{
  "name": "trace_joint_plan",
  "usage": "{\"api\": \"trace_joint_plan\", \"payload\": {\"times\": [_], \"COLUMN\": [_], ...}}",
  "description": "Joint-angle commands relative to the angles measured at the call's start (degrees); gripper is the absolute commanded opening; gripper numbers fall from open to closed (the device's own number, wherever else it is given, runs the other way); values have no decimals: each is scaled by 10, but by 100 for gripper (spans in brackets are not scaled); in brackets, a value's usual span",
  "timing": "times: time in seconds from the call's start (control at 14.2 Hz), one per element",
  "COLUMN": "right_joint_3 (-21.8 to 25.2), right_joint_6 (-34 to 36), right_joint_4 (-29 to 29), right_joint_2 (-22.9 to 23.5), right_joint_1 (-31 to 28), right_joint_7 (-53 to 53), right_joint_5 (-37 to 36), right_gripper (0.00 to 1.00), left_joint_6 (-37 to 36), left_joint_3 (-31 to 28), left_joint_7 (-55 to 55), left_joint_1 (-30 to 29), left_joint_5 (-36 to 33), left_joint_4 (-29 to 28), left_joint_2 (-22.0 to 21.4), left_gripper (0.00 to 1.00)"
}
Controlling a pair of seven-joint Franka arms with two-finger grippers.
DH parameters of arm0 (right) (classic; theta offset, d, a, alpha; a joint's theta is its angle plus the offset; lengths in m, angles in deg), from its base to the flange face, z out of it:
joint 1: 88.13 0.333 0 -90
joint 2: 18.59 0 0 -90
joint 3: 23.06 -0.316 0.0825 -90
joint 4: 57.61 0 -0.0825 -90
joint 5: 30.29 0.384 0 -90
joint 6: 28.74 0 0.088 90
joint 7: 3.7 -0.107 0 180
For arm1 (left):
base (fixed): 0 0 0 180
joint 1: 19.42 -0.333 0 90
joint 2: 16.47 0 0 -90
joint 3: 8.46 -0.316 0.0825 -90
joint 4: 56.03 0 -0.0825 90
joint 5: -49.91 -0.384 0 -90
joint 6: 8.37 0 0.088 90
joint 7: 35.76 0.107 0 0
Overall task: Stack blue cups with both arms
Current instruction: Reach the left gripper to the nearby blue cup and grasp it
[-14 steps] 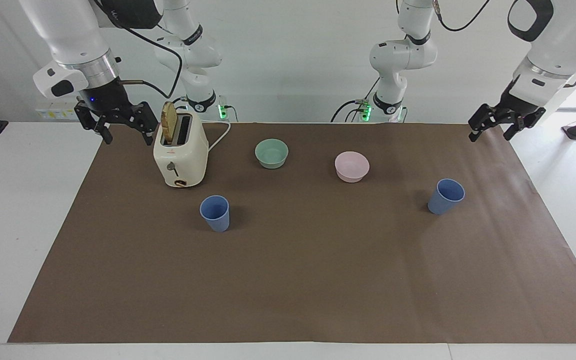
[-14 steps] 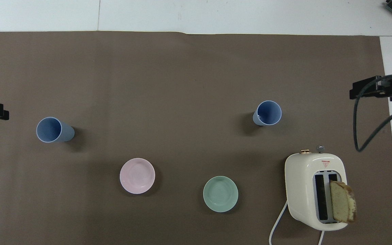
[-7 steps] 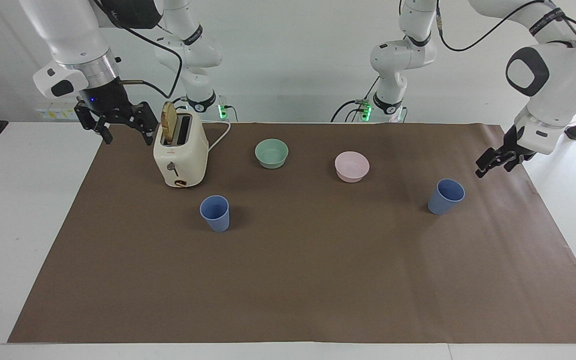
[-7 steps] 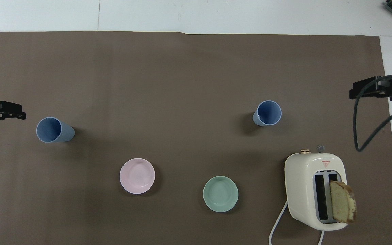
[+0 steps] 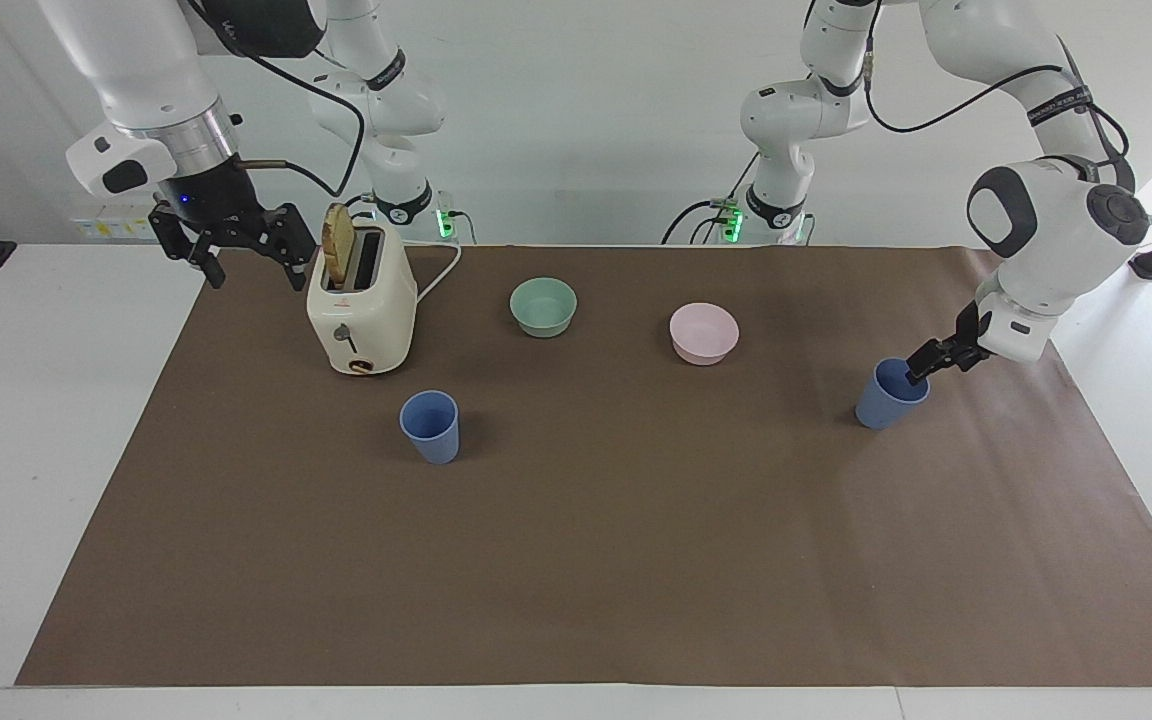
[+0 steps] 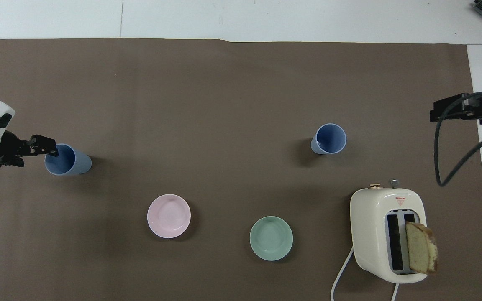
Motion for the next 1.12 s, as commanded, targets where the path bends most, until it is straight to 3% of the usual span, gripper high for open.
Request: {"api": "trace_joint_plan", "payload": {"times": [0.0,0.14,0.21,0.35,1.05], "right_joint_3": [1,1,1,1,1], "right_joint_6": [1,1,1,1,1], "right_joint_4": [-14,-14,-14,-14,-14], "right_joint_2": [-13,-13,-13,-13,-13], "right_joint_1": [-4,-4,-4,-4,-4], "right_joint_7": [15,15,15,15,15], "right_joint_5": [13,13,13,13,13], "right_gripper": [100,100,100,100,100], "left_joint_6": [31,54,54,49,46], "left_joint_3": [-2,-2,-2,-2,-1], "left_joint_7": [-4,-3,-3,3,16], "left_joint_1": [8,8,8,6,8], "left_joint_5": [10,10,10,10,12], "left_joint_4": [-27,-46,-46,-46,-34], "left_joint_2": [3,-3,-3,-3,1], "left_gripper": [100,100,79,0,0]}}
